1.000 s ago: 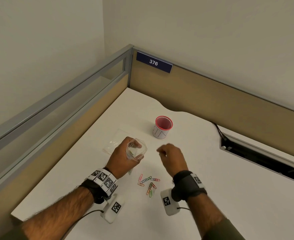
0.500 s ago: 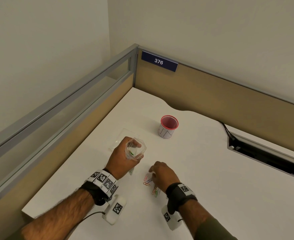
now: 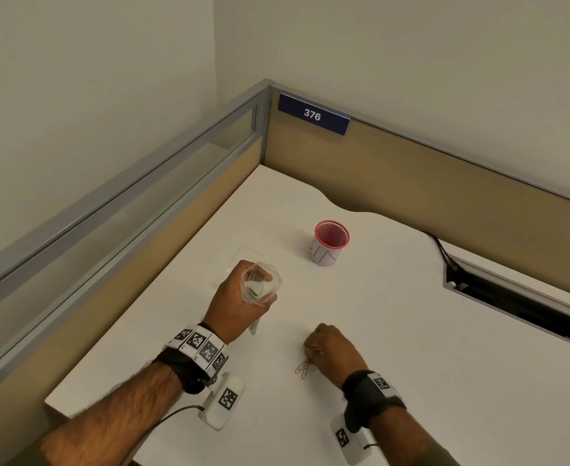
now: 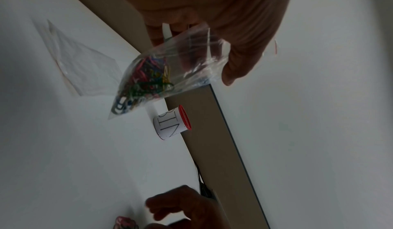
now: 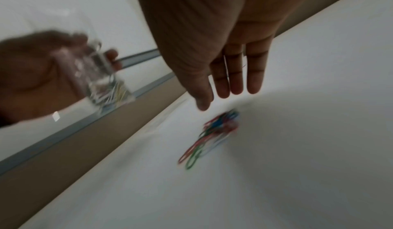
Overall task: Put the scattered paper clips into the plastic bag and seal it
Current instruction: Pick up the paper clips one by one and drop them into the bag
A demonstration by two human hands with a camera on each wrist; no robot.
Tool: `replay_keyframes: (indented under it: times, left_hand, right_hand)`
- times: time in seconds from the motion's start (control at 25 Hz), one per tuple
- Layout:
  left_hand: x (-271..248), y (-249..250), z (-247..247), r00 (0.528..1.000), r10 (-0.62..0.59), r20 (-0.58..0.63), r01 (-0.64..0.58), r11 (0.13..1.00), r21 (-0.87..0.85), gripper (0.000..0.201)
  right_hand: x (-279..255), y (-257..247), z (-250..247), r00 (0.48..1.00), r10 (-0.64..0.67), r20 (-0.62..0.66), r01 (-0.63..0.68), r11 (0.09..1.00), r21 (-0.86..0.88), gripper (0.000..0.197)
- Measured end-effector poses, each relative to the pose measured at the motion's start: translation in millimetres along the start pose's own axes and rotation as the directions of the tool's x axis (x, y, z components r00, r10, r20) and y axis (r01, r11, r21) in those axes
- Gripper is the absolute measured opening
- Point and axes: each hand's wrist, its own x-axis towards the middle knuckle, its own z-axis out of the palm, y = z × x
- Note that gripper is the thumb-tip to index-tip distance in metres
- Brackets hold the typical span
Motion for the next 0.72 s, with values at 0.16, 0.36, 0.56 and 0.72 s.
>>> replay_keyframes:
  times: [0.16, 0.36, 0.56, 0.72]
  left_hand:
    - [-1, -6, 4, 1.000, -0.025, -0.008, 0.025, 1.000, -0.008, 0.040]
    - [-2, -9, 10, 0.999, -0.034, 0.019, 0.034, 0.999, 0.000, 0.041]
    - [-1, -8, 5, 1.000, -0.019, 0.000, 0.019, 1.000, 0.010, 0.039]
    - [-1, -9, 4, 1.000, -0.022, 0.001, 0.022, 1.000, 0.009, 0.039]
  right_hand:
    - [-27, 27, -10, 0.981, 0.178, -0.076, -0.174, 0.983, 0.060, 0.060]
    - [-23, 0, 9, 0.987, 0.152, 0.057, -0.153, 0.988, 0.010, 0.072]
    - [-12, -23, 27, 0.990, 0.127, -0.067, -0.131, 0.989, -0.068, 0.021]
    - [-2, -25, 24, 0.988, 0.133, -0.081, -0.138, 0.989, -0.062, 0.017]
